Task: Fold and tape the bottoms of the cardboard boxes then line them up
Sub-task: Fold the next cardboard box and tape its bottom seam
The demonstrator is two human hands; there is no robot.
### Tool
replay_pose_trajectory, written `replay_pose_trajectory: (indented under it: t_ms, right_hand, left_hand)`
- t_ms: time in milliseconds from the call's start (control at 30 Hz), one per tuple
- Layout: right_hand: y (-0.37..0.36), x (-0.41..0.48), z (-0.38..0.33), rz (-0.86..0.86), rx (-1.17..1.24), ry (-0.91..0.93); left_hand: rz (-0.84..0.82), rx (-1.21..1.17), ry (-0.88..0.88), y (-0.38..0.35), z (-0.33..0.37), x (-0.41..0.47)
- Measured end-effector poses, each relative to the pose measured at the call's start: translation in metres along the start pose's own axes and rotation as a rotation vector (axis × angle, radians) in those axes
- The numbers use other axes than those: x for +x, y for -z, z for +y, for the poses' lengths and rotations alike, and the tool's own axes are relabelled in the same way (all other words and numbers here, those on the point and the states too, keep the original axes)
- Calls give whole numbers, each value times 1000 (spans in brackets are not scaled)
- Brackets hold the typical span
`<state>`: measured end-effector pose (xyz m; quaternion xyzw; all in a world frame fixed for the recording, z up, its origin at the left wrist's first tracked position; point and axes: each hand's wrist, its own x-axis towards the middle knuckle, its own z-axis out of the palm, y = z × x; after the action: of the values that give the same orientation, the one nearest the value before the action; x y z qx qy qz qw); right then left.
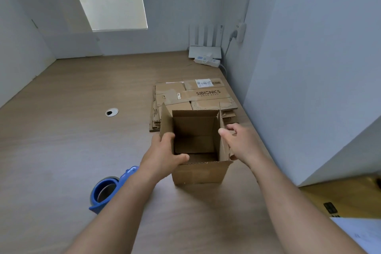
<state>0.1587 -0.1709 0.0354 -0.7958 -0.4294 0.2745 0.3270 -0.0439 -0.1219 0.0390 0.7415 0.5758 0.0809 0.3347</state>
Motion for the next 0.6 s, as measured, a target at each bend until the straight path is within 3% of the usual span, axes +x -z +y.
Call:
replay_pose_trajectory:
  t_ms: [167, 300, 467, 600]
  right_hand:
    - [-6, -11, -3, 34, -102, 67]
    - [-9, -29, 2, -82, 20, 131]
    - [-3, -26, 13, -6, 110, 163]
    - [9, -21, 7, -58, 55, 285]
  left_hand:
    - [62, -233, -124, -8, -12, -16]
    - [20, -505, -15, -18, -23, -25]
    - [191, -424, 15, -15, -23, -29]
    - [301, -319, 85, -10, -16, -49]
